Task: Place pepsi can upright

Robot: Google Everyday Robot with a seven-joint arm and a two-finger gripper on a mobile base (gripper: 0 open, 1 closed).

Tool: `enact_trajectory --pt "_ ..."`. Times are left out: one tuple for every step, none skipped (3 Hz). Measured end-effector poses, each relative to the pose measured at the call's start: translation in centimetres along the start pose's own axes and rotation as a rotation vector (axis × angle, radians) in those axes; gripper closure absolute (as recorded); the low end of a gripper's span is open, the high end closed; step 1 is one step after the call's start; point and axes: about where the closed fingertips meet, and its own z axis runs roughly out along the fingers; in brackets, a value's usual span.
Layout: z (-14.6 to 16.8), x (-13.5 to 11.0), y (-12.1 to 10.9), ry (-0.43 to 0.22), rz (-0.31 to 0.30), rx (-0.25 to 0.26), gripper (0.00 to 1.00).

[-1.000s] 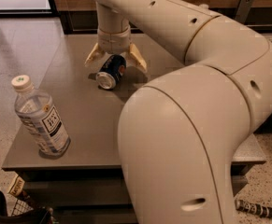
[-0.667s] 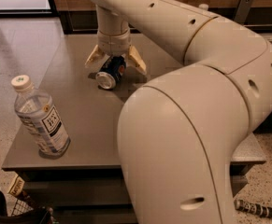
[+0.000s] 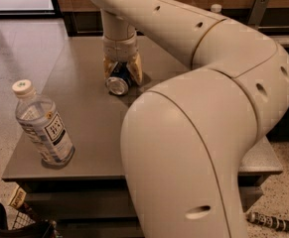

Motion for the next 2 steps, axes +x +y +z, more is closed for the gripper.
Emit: enact_trajectory --pt "0.14 -0.10 0.10 -0.001 -0.001 -0.002 0.69" --pt "0.05 -0.12 0.11 -0.002 -0.001 -0.002 0.99"
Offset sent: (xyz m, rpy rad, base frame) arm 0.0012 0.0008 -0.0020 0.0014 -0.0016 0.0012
